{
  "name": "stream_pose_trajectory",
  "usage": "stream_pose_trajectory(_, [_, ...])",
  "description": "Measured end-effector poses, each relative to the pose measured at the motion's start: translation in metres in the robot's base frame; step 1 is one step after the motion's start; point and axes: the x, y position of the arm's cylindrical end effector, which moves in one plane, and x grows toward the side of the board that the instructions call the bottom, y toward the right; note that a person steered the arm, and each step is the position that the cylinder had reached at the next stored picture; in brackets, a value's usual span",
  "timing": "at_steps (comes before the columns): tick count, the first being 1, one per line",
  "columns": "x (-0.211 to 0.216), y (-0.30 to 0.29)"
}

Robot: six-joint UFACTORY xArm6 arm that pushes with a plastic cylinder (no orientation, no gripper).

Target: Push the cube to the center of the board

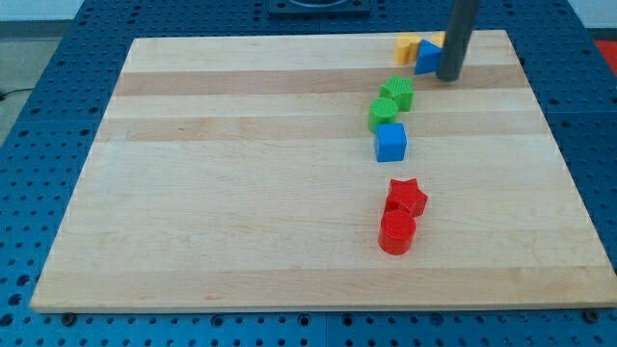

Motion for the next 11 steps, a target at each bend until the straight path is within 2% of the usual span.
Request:
stream_pose_trajectory(2, [0.020,0.013])
stream_pose_trajectory(3, [0.051,0.018])
stream_pose_trajectory(5, [0.116,-0.023])
stream_pose_trajectory(6, [0.120,-0.080])
stream_pose_trajectory(7, [0.119,-0.110])
stream_pose_trajectory(9, [0.119,-0.131])
stream_pose_trajectory(11, [0.115,-0.184])
